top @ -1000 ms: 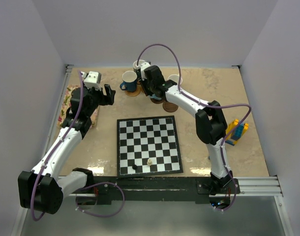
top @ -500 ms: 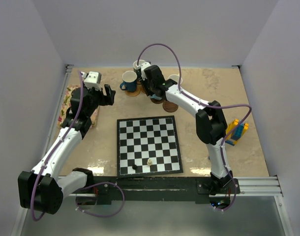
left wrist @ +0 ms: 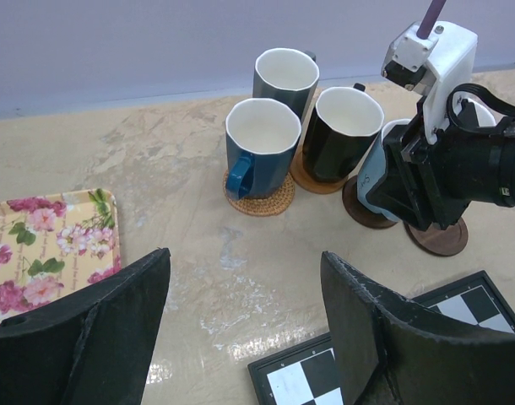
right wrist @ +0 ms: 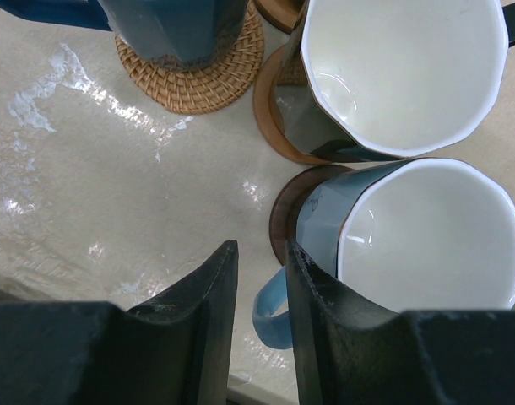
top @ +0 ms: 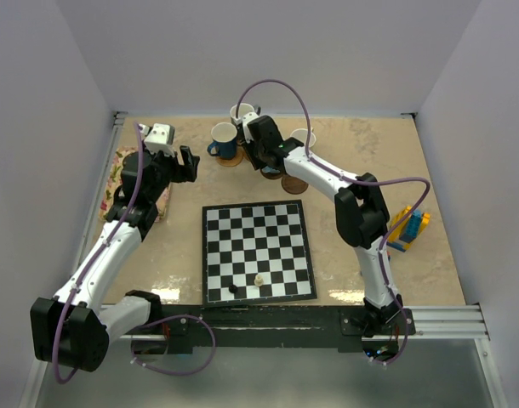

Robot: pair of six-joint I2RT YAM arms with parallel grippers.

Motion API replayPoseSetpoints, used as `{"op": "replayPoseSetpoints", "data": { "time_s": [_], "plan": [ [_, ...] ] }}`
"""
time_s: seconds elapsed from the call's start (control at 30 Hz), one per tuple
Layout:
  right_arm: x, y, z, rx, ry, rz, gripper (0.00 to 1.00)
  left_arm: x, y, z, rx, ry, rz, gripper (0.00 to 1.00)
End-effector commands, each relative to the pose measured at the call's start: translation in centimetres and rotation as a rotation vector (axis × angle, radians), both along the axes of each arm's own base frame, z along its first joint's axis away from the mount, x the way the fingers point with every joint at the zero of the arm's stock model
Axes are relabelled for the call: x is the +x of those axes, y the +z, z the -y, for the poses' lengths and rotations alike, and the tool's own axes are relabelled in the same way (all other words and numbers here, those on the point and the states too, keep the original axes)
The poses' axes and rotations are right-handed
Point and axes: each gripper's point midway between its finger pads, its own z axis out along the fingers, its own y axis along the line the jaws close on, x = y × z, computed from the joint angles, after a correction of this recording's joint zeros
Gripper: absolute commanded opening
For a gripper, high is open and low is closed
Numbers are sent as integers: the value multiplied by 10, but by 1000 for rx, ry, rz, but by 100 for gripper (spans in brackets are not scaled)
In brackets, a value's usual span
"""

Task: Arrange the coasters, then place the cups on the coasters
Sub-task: Pick up the cup from the tray.

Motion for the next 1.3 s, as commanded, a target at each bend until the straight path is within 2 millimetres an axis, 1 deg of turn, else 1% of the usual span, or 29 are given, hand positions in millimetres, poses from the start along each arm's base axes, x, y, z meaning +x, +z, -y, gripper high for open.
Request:
{"op": "replayPoseSetpoints", "data": {
  "time_s": [0.0,0.13,0.2,0.33,0.37,0.43,0.6,0.63,0.67,0.7,0.77,0.87,0.93,1.07,1.17,1.27],
  "plan": [
    [5,25,-6,21,8,52,33,-1,17,-4,1,2,61,76],
    [7,29,-9,33,16,66,36,-1,17,-4,1,3,60,76],
    [7,36,-14,56,37,72,40,-1,18,-5,1,6,63,76],
    [2,61,-31,145,107,104,47,0,18,-6,4,12,62,76],
    [0,69,-34,172,125,112,50,0,18,-6,4,12,62,76],
    [-2,88,-37,211,148,146,53,0,18,-6,4,14,63,76],
    [-10,119,-32,274,128,192,52,-1,18,-6,5,15,64,76],
    [-11,123,-27,279,104,204,51,-1,18,-6,5,15,64,76],
    [-13,123,-21,273,87,215,50,0,17,-7,6,20,61,76],
    [-14,125,-15,295,38,218,48,0,16,-8,6,24,58,76],
    [-18,126,-2,295,-16,232,42,1,14,-11,8,44,45,76],
    [-27,125,17,288,-82,243,36,2,12,-14,15,62,33,76],
    [-32,116,26,274,-107,229,33,2,11,-14,12,61,32,76],
    [-40,87,38,229,-153,180,23,2,12,-13,12,58,33,76],
    [-43,70,44,204,-179,151,19,2,11,-14,12,63,32,76],
    [-43,62,47,194,-197,139,18,3,12,-14,12,63,32,76]
  ]
}}
